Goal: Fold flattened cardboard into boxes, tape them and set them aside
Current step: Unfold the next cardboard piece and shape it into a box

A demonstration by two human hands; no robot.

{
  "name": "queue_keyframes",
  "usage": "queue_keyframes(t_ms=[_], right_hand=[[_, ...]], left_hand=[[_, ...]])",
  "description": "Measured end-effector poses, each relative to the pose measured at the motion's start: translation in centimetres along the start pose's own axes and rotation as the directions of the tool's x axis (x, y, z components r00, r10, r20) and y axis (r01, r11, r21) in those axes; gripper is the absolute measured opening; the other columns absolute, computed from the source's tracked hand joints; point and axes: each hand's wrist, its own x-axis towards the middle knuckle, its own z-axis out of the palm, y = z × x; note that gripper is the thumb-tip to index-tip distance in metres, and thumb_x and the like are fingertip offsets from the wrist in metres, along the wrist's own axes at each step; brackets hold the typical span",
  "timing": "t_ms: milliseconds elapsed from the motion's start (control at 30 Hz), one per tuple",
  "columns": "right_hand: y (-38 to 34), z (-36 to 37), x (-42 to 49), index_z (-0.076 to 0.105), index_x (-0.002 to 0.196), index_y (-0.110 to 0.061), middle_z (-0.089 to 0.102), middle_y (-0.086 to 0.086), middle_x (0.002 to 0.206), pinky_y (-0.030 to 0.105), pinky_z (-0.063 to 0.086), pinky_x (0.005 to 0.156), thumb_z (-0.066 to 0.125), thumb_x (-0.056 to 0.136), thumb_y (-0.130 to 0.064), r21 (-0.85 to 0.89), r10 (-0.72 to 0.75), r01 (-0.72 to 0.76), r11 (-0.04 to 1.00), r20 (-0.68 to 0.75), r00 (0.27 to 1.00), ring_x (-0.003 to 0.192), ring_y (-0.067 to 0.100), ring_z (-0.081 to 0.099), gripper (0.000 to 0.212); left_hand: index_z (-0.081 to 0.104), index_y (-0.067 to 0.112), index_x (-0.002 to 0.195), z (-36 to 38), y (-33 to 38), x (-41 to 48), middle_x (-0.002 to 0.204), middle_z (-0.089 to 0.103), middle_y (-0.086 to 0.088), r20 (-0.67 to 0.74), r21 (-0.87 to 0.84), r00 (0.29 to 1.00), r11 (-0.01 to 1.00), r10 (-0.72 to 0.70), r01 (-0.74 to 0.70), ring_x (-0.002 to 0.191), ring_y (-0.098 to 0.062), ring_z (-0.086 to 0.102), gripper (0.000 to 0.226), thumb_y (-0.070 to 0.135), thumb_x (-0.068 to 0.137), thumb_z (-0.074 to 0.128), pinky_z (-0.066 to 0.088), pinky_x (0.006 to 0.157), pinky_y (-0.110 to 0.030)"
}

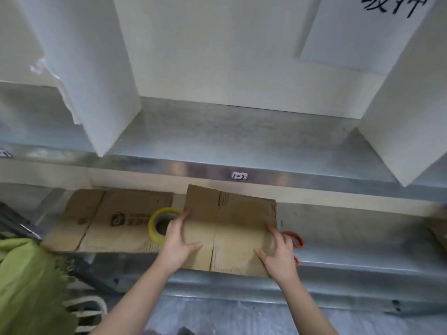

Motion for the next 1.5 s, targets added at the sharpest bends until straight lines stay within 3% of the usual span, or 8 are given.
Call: queue_keyframes(t_ms=[267,567,833,967,1100,1200,1367,1500], right_hand=[[3.0,-4.8,0.8,0.019,0.153,-0.015,0.037,0.01,0.145,0.033,0.027,0.113,0.082,0.076,-0.019,0.048,0.01,-0.006,0.999,-0.097,0.995,0.137,0.024,0.035,0.099],[3.2,-4.9,2.4,0.045,0.132,-0.026,0.056,-0.001,0.127,0.044,0.049,0.101,0.081,0.074,-0.01,0.231,-0.014,0.042,0.972,-0.12,0.993,0.116,0.016,0.057,0.07],[2.8,-3.9,3.2,0.044,0.123,-0.027,0.057,-0.003,0.123,0.039,0.05,0.099,0.079,0.077,-0.014,0.292,-0.059,0.083,0.953,-0.091,0.994,0.115,0.017,0.058,0.06],[2.5,-3.9,2.8,0.038,0.129,-0.031,0.054,-0.01,0.123,0.03,0.05,0.097,0.082,0.076,-0.024,0.398,-0.067,0.064,0.915,-0.008,0.998,0.118,0.016,0.057,0.069],[2.2,-3.9,2.5,0.019,0.147,-0.044,0.033,-0.011,0.151,0.043,0.042,0.109,0.076,0.061,-0.071,0.335,-0.141,0.123,0.934,0.029,0.99,0.136,0.013,0.038,0.107],[2.2,-4.4,2.6,0.023,0.143,-0.045,0.031,-0.017,0.149,0.033,0.036,0.112,0.079,0.065,-0.062,0.329,-0.202,0.189,0.925,0.007,0.979,0.136,0.005,0.033,0.097],[3.3,-5.7,2.8,0.029,0.137,-0.046,0.044,-0.018,0.142,0.036,0.046,0.105,0.077,0.069,-0.06,0.298,-0.252,0.25,0.921,-0.034,0.967,0.131,0.007,0.044,0.085],[5.1,-7.3,2.8,0.036,0.134,-0.053,0.048,-0.023,0.135,0.028,0.048,0.1,0.077,0.076,-0.046,0.319,-0.251,0.263,0.91,-0.079,0.965,0.124,0.006,0.051,0.071]], left_hand=[[0.015,0.037,0.149,5.2,2.7,-1.3,0.145,0.026,0.02,-0.066,-0.071,0.998,0.997,-0.001,-0.003,0.137,-0.003,0.022,0.097,0.009,0.079,0.076,0.021,0.116,-0.035],[0.017,0.035,0.146,6.0,3.4,-1.5,0.145,0.029,0.017,0.088,-0.186,0.996,0.982,-0.022,0.038,0.134,-0.006,0.028,0.082,0.04,0.083,0.069,0.027,0.113,-0.037],[0.02,0.064,0.135,6.8,4.4,-1.6,0.148,0.032,0.022,0.305,-0.306,0.952,0.949,0.027,0.071,0.136,-0.007,0.033,0.08,0.083,0.066,0.054,0.03,0.114,-0.041],[0.012,0.044,0.145,6.8,3.8,-1.7,0.141,0.042,0.016,0.217,-0.187,0.976,0.982,0.009,0.032,0.126,-0.004,0.045,0.1,0.065,0.067,0.071,0.039,0.106,-0.031],[0.011,0.062,0.131,7.1,3.8,-1.7,0.139,0.042,0.016,0.122,-0.022,0.991,0.999,0.048,-0.046,0.127,-0.005,0.042,0.084,0.038,0.08,0.073,0.037,0.108,-0.031],[0.007,0.072,0.125,8.0,3.5,-1.5,0.144,0.041,0.011,0.1,0.037,0.993,0.997,0.057,-0.061,0.132,-0.009,0.041,0.086,0.036,0.082,0.072,0.037,0.11,-0.039],[0.004,0.051,0.144,9.7,3.6,-1.3,0.155,0.022,0.012,0.092,0.045,0.992,0.995,0.087,-0.091,0.141,-0.005,0.025,0.086,0.049,0.083,0.065,0.025,0.117,-0.037],[0.005,0.05,0.145,11.1,4.2,-0.8,0.156,0.018,0.015,0.14,0.059,0.982,0.989,0.127,-0.137,0.141,0.0,0.019,0.08,0.038,0.09,0.062,0.021,0.118,-0.033]])
